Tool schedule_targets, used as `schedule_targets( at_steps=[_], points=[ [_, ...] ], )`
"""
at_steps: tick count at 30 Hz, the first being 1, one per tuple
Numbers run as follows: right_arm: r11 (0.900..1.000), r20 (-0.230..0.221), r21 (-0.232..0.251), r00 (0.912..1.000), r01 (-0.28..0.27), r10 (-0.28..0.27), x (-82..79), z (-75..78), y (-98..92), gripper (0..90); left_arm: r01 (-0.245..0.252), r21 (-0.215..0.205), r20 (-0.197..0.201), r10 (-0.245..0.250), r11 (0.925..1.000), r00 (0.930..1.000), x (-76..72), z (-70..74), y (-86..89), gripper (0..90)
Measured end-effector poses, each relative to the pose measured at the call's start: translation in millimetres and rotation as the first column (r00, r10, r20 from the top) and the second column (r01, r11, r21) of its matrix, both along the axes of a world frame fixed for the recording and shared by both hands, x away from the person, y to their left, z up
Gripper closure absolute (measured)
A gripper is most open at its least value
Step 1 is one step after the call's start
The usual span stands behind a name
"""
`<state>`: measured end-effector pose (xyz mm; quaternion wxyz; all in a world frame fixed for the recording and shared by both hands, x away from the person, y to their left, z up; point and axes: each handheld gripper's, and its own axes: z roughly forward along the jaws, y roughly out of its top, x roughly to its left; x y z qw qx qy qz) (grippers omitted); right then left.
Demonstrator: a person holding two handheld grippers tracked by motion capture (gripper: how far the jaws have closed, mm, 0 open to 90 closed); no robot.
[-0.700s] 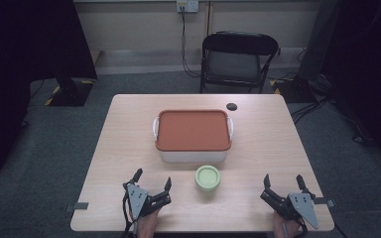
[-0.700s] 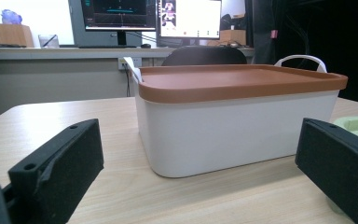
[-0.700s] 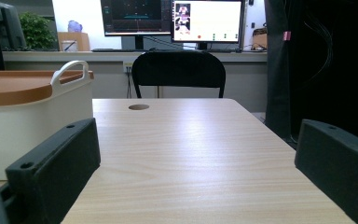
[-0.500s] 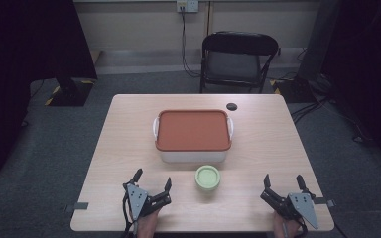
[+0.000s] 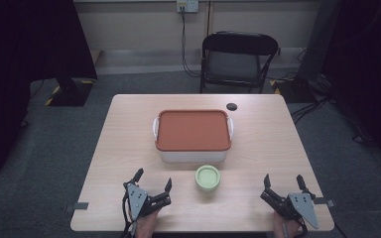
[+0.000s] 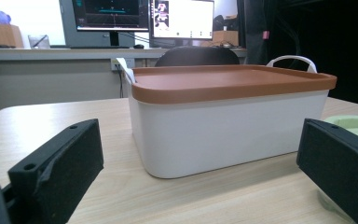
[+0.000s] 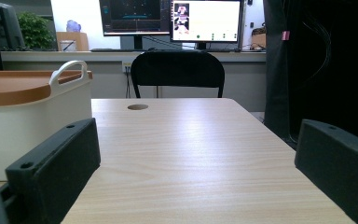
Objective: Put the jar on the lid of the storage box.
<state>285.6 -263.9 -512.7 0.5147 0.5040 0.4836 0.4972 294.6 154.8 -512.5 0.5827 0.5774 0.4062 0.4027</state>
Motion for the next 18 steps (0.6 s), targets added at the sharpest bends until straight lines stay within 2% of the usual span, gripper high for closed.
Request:
schedule_targets(
  at_steps=[4, 9, 15, 18],
  points=[
    [1.0, 0.0, 0.0, 1.0, 0.0, 0.0, 0.0, 0.0, 0.0, 0.0, -0.002, 0.006, -0.004, 0.002, 1.0, 1.0, 0.1, 0.5, -0.8, 0.0],
    [1.0, 0.0, 0.0, 1.0, 0.0, 0.0, 0.0, 0.0, 0.0, 0.0, 0.007, -0.016, -0.02, -0.007, 0.9999, 0.9998, 0.9, 4.8, -2.1, 0.0],
    [1.0, 0.0, 0.001, 1.0, 0.0, 0.0, 0.0, 0.0, 0.0, 0.0, 0.033, -0.024, -0.019, -0.033, 0.9992, 0.9993, 0.2, 15.6, -5.2, 0.0],
    [1.0, 0.0, 0.001, 1.0, 0.0, 0.0, 0.0, 0.0, 0.0, 0.0, 0.074, -0.03, -0.04, -0.075, 0.9968, 0.9964, 1.3, 23.0, -9.1, 0.0]
  ],
)
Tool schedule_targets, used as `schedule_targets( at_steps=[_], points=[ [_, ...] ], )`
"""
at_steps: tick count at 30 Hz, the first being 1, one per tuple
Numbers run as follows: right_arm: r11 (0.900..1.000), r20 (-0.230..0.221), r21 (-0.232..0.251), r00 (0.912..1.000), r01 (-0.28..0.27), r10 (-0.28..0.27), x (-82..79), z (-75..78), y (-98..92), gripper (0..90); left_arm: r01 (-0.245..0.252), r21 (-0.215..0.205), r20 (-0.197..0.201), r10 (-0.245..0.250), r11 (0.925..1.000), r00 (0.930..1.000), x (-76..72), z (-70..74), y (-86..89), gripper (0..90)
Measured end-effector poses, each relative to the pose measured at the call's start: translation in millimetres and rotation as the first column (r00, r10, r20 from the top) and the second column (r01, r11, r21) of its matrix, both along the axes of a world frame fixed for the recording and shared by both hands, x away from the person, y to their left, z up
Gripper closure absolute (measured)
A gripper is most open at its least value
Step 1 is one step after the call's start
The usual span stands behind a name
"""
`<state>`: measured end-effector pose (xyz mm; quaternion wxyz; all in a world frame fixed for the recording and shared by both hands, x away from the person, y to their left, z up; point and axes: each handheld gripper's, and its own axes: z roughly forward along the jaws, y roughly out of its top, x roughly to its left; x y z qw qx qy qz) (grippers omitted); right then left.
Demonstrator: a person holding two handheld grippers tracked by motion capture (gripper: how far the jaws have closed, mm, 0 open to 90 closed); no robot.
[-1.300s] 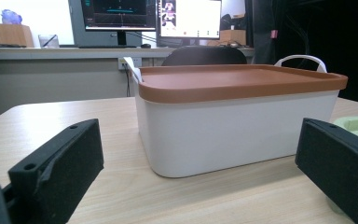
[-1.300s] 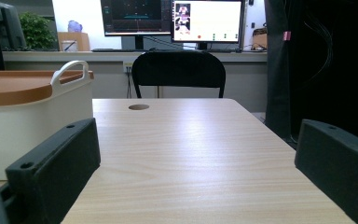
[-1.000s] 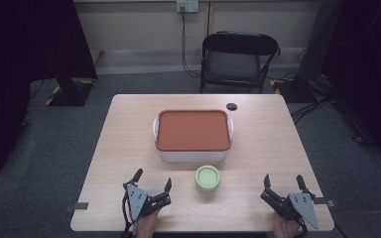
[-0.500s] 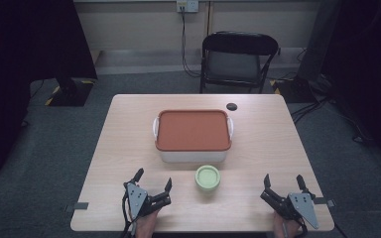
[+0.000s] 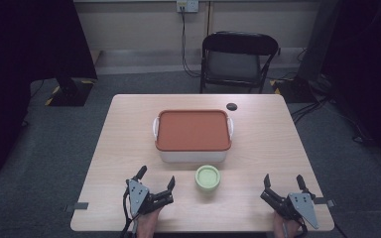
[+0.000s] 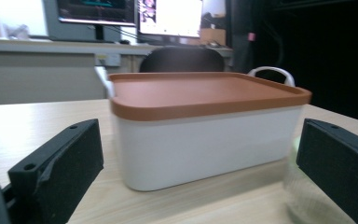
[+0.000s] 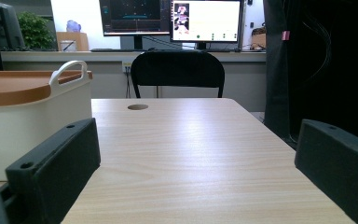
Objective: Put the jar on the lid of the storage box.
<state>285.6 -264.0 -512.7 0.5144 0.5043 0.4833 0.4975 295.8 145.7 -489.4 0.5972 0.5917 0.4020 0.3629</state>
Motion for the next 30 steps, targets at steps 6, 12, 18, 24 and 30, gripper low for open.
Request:
schedule_targets(
  at_steps=[6, 12, 18, 24, 30],
  points=[
    [1.0, 0.0, 0.0, 1.0, 0.0, 0.0, 0.0, 0.0, 0.0, 0.0, 0.052, -0.006, -0.008, -0.052, 0.9986, 0.9986, 0.2, 4.5, -10.6, 0.0],
    [1.0, 0.0, 0.0, 1.0, 0.0, 0.0, 0.0, 0.0, 0.0, 0.0, 0.127, -0.006, -0.025, -0.127, 0.9919, 0.9916, -0.3, 4.2, -27.3, 0.3],
    [1.0, 0.0, 0.001, 1.0, -0.001, 0.001, 0.0, 0.0, -0.1, 0.0, 0.202, 0.021, -0.043, -0.201, 0.9792, 0.9788, 1.3, 6.2, -49.9, 0.1],
    [1.0, 0.0, 0.0, 1.0, -0.001, 0.001, 0.0, 0.0, -0.1, 0.0, 0.245, 0.048, -0.06, -0.242, 0.9684, 0.9685, 6.5, 10.3, -65.5, 0.0],
    [1.0, 0.0, 0.001, 1.0, -0.001, 0.001, 0.0, 0.0, -0.1, 0.0, 0.294, 0.075, -0.098, -0.286, 0.953, 0.9533, 14.3, 11.3, -83.6, 0.0]
  ],
)
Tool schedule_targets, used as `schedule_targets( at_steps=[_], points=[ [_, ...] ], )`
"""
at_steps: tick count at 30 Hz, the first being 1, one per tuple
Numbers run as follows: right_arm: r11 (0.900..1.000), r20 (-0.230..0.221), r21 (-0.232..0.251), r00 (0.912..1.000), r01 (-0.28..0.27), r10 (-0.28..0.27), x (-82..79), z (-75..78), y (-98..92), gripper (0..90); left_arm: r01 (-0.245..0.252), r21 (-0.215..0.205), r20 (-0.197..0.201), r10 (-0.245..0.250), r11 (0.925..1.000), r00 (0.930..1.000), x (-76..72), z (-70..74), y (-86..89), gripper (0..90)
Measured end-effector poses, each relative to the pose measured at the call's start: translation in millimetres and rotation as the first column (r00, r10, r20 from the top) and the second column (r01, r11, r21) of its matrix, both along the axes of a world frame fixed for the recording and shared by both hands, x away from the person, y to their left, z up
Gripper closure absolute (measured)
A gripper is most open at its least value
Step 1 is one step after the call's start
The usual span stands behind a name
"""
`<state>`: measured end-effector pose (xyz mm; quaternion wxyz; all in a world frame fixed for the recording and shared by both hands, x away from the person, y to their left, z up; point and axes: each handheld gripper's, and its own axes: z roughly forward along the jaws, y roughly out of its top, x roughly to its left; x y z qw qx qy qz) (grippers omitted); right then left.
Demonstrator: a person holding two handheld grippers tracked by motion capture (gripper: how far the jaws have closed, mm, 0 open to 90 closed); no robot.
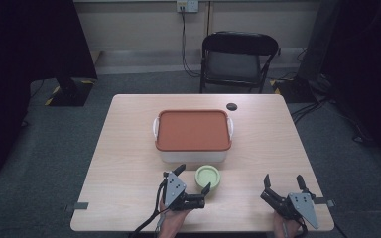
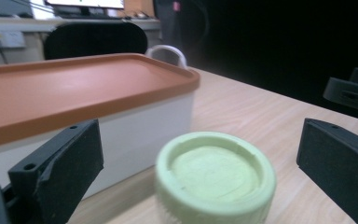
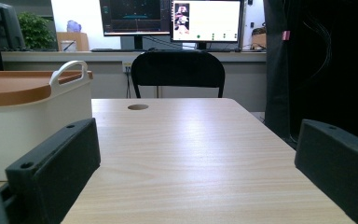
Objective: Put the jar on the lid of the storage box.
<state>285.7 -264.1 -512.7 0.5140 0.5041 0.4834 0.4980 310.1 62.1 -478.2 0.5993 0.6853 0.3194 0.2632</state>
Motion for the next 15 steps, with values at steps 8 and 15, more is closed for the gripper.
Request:
schedule_targets(
  at_steps=[8, 15],
  points=[
    [1.0, 0.0, 0.0, 1.0, 0.0, 0.0, 0.0, 0.0, 0.0, 0.0, 0.027, 0.067, -0.033, -0.025, 0.9974, 0.9991, 10.1, 0.5, -21.6, 0.0],
    [1.0, 0.0, 0.0, 1.0, 0.0, 0.0, 0.0, 0.0, 0.0, 0.0, 0.022, 0.154, -0.103, -0.006, 0.9879, 0.9947, 15.7, -10.3, -32.8, 0.0]
  ],
)
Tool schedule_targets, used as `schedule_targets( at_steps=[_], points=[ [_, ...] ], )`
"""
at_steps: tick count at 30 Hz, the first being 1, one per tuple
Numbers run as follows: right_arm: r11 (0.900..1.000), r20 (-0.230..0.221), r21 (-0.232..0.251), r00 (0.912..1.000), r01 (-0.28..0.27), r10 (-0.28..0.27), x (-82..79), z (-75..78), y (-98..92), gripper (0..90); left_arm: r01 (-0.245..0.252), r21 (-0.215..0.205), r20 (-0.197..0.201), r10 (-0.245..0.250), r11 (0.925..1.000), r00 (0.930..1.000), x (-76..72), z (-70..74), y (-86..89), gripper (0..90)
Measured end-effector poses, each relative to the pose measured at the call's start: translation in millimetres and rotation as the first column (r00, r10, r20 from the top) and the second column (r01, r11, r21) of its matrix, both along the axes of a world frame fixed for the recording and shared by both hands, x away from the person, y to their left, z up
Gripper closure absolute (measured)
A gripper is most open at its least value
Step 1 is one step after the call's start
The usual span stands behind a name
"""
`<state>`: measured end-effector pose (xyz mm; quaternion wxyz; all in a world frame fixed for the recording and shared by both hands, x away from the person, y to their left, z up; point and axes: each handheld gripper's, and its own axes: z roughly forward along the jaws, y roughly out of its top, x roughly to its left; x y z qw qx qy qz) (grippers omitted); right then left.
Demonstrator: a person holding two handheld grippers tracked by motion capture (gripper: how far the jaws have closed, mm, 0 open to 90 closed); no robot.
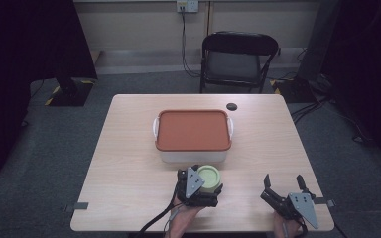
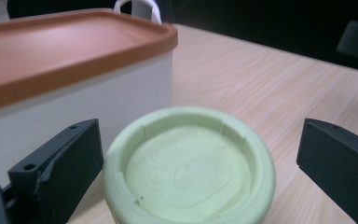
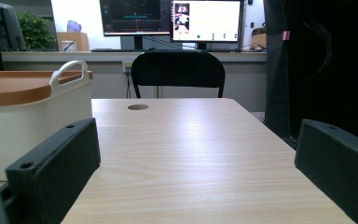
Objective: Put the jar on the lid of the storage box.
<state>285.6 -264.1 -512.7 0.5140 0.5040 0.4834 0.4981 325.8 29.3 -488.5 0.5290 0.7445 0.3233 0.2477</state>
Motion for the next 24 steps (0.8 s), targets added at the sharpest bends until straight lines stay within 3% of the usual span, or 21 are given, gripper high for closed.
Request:
schedule_targets(
  at_steps=[7, 9, 12, 24],
  points=[
    [1.0, 0.0, 0.0, 1.0, 0.0, 0.0, 0.0, 0.0, 0.0, 0.0, -0.012, 0.039, -0.04, 0.013, 0.9992, 0.9991, 3.4, -4.1, -2.8, 3.2],
    [1.0, 0.0, 0.0, 1.0, -0.001, 0.001, 0.0, 0.0, 0.0, 0.0, -0.025, 0.058, -0.031, 0.027, 0.998, 0.9991, 3.0, -5.3, -3.7, 6.0],
    [1.0, 0.0, 0.0, 1.0, -0.001, 0.001, 0.0, 0.0, 0.0, 0.0, -0.031, 0.059, -0.029, 0.033, 0.9978, 0.999, 3.0, -4.9, -3.0, 9.9],
    [1.0, 0.0, 0.0, 1.0, -0.001, 0.001, 0.0, 0.0, 0.0, 0.0, -0.052, 0.052, -0.015, 0.053, 0.9973, 0.9985, 0.6, -5.6, -4.2, 10.7]
  ],
)
